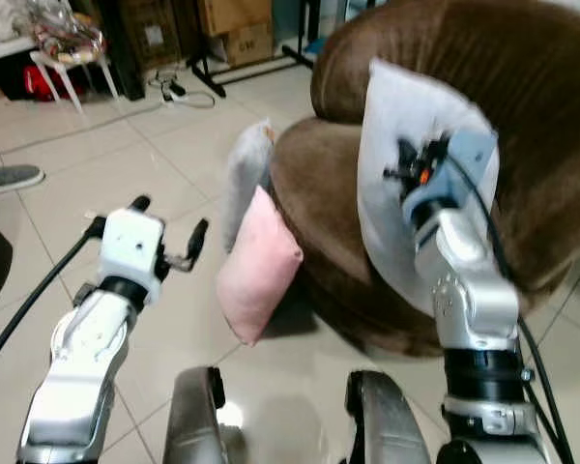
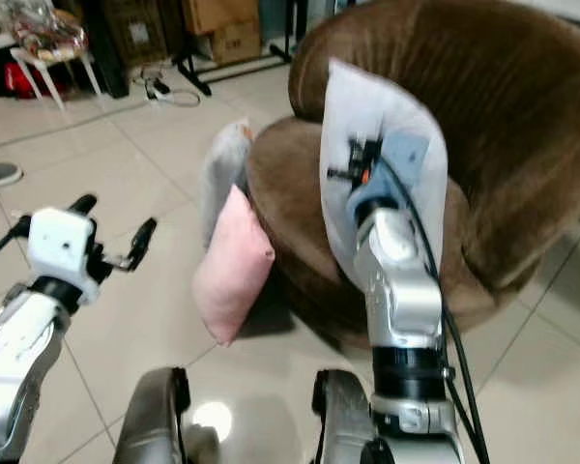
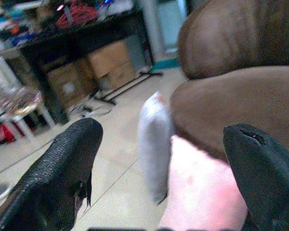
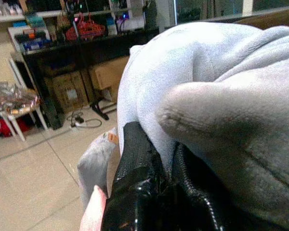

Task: Move the pillow to the sofa from floor

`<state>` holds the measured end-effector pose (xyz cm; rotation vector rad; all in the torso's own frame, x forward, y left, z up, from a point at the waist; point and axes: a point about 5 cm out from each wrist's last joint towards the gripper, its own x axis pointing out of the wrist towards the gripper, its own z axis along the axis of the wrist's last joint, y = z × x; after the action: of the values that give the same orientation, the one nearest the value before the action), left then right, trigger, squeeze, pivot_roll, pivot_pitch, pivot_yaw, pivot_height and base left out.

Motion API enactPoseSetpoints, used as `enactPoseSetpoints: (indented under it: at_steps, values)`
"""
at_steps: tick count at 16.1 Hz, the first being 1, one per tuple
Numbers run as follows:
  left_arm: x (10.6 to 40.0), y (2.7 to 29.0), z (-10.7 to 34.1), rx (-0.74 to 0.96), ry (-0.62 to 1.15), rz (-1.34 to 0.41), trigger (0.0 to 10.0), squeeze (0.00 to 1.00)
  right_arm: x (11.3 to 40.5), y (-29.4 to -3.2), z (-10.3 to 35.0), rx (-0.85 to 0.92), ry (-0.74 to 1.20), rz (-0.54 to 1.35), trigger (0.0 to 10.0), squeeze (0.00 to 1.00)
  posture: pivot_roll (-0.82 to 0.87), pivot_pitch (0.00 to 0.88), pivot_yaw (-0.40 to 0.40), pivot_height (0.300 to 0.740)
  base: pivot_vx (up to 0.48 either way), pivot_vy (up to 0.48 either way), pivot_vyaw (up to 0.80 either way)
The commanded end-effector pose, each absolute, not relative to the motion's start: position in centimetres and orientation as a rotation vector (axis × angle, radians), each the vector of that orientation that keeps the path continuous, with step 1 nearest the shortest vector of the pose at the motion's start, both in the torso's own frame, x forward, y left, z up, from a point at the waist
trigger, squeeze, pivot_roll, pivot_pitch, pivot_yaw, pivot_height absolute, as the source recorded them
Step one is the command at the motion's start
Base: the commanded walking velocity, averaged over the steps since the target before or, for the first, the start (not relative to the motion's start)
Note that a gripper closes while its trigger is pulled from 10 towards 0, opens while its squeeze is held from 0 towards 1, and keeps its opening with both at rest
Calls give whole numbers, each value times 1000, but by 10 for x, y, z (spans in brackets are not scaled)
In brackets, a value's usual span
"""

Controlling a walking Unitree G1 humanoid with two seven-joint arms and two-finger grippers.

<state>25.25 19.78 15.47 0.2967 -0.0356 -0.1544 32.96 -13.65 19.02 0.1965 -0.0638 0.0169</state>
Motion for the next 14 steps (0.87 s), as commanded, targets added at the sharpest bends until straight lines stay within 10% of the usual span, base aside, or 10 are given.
enactPoseSetpoints:
  at_steps: [1, 14]
  values:
    - [250, 201, 153, 294, -15, -116, 10000, 0, 327, -138, 173, 179, 12, 4, 10000, 0, 53, 0, -19, 626, 0, 0, 0]
    - [262, 183, 140, 322, 12, -100, 10000, 0, 282, -159, 164, 176, -2, -87, 10000, 0, -39, 0, 45, 740, 0, 0, 0]
